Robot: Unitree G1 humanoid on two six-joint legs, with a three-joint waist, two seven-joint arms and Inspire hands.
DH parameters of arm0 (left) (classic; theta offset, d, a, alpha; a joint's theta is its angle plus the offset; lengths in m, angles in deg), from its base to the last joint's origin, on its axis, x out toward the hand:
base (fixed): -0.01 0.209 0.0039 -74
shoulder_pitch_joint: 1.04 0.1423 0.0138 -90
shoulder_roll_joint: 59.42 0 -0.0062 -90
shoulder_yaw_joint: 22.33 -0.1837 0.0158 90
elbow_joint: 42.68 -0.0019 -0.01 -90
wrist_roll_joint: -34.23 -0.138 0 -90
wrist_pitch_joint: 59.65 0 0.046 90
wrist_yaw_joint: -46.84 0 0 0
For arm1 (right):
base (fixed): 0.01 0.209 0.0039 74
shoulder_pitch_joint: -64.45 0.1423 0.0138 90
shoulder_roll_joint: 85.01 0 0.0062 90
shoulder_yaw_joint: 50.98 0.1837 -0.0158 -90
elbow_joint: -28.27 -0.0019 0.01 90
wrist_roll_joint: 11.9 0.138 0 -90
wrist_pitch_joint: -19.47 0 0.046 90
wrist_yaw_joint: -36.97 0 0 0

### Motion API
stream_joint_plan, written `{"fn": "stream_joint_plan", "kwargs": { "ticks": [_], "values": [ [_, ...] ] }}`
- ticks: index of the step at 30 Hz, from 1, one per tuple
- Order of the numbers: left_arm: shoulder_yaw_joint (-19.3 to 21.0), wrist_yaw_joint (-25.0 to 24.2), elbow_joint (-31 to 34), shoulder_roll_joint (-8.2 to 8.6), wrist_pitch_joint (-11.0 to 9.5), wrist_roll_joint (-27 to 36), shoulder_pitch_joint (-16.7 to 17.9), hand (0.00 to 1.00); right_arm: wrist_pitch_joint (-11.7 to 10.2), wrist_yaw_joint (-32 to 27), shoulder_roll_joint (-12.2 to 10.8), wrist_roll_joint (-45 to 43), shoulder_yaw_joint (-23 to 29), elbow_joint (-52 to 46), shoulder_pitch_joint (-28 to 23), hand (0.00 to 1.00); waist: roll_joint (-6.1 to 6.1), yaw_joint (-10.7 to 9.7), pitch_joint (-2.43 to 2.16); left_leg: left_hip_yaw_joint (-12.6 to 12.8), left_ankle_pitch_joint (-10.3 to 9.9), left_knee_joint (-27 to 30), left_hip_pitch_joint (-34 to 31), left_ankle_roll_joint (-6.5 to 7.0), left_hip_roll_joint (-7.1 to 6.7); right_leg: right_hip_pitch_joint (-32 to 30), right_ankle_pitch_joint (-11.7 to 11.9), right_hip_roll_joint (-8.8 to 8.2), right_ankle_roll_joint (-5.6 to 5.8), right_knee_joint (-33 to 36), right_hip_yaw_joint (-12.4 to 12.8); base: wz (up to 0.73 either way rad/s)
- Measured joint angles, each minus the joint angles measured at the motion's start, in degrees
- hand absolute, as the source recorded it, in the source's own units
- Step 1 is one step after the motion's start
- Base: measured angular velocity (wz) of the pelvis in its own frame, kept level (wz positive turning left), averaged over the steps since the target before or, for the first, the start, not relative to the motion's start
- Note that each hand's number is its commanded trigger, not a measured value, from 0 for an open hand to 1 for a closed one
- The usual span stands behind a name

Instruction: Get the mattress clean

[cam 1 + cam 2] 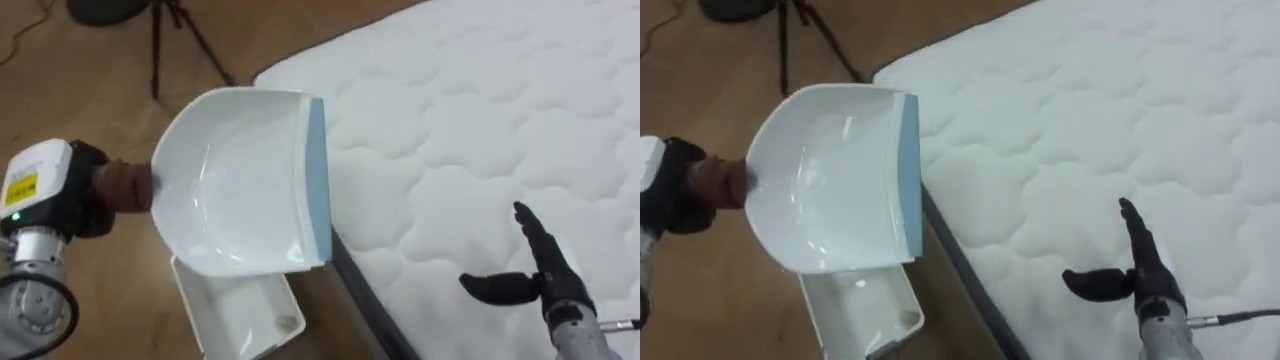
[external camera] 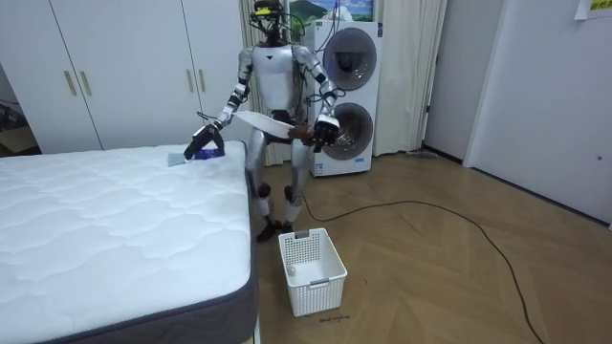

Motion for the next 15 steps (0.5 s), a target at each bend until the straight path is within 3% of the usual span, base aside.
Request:
{"fn": "stream_joint_plan", "kwargs": {
  "ticks": [1, 2, 3, 4, 5, 8, 9, 10, 12, 15],
  "values": [
    [0.1, 0.1, 0.5, 0.01, 0.2, -0.1, 0.0, 1.0, -0.2, -0.7, 0.0, 0.7, -0.2, 0.0, 0.0, 0.0, -0.53, 1.1, -0.18, 4.1, 0.0, -0.5, 0.8, -0.01, -0.01, 2.2, -0.6, -2.1, 0.57, 1.9, -1.4, -1.41],
    [0.1, 0.4, 0.9, 0.01, 0.3, -0.1, -0.1, 1.0, -0.2, -1.1, 0.0, 1.5, -0.5, 0.0, 0.1, 0.0, -0.98, 1.4, -0.13, 6.4, 0.0, -0.5, 1.1, -0.01, 0.01, 3.4, -0.9, -2.91, 0.93, 2.5, -2.3, -1.42],
    [0.5, 1.1, 1.4, 0.05, 0.4, -0.1, -0.1, 1.0, -0.3, -1.3, -0.7, 2.0, -0.7, -0.2, 0.2, 0.0, -2.24, 2.7, -0.09, 10.3, 0.0, -0.5, 1.6, -0.01, 0.07, 5.8, -1.6, -4.08, 1.81, 2.2, -4.5, -1.45],
    [0.8, 2.1, 1.5, 0.33, 0.6, 0.0, -0.1, 1.0, -0.4, -1.3, -1.7, 3.0, -0.7, -0.7, 0.4, 0.0, -3.45, 3.6, -0.03, 12.8, 0.0, -0.3, 1.6, -0.01, 0.12, 8.0, -2.8, -4.43, 2.55, 0.4, -6.1, -1.39],
    [0.8, 2.3, 1.5, 0.72, 0.9, 0.1, -0.1, 1.0, -0.5, -1.3, -2.0, 3.4, -0.7, -0.8, 0.5, 0.0, -3.81, 3.8, 0.02, 13.2, 0.0, -0.1, 1.6, -0.01, 0.22, 8.9, -3.2, -4.28, 2.92, -1.5, -6.4, -1.24],
    [0.8, 2.3, 1.6, 3.11, 1.1, -0.1, 0.5, 1.0, -1.0, -1.4, -2.2, 3.5, -0.7, -1.2, 0.7, 0.0, -4.52, 4.0, 0.28, 12.1, 0.0, 1.8, 1.4, -0.09, 0.68, 10.6, -4.0, -3.69, 2.91, -9.4, -7.3, -1.1],
    [0.9, 2.4, 1.5, 3.9, 1.0, -0.1, 1.0, 1.0, -1.4, -1.5, -2.3, 3.5, -0.8, -1.2, 0.8, 0.0, -4.33, 3.9, 0.31, 9.8, 0.1, 2.5, 1.2, -0.21, 0.97, 10.8, -3.8, -3.23, 2.84, -11.2, -7.0, -1.06],
    [0.9, 2.4, 1.6, 4.43, 0.8, -0.1, 1.8, 1.0, -1.5, -1.4, -2.7, 3.5, -0.8, -1.2, 0.7, 0.0, -3.91, 3.2, 0.41, 5.3, 0.4, 3.1, 0.8, -0.79, 1.44, 10.9, -2.7, -2.54, 2.37, -12.0, -6.4, -0.95],
    [0.9, 2.3, 1.5, 5.06, 0.7, 0.1, 2.5, 1.0, -1.7, -1.5, -3.2, 3.3, -0.7, -1.2, -0.1, 0.0, -3.76, 0.6, 0.41, 1.2, 0.7, 3.6, 0.3, -1.1, 1.81, 11.3, -2.4, -1.88, 1.84, -12.5, -6.0, -0.34],
    [0.4, 2.0, 1.6, 7.06, 0.9, 2.0, 2.5, 1.0, -1.8, -1.6, -3.8, 3.2, -0.6, -1.1, -0.8, 0.0, -3.48, -1.7, 0.32, 3.1, 0.8, 4.9, 0.3, -1.39, 3.79, 11.2, -2.9, -0.96, 1.3, -13.3, -6.0, -0.31]
  ]
}}
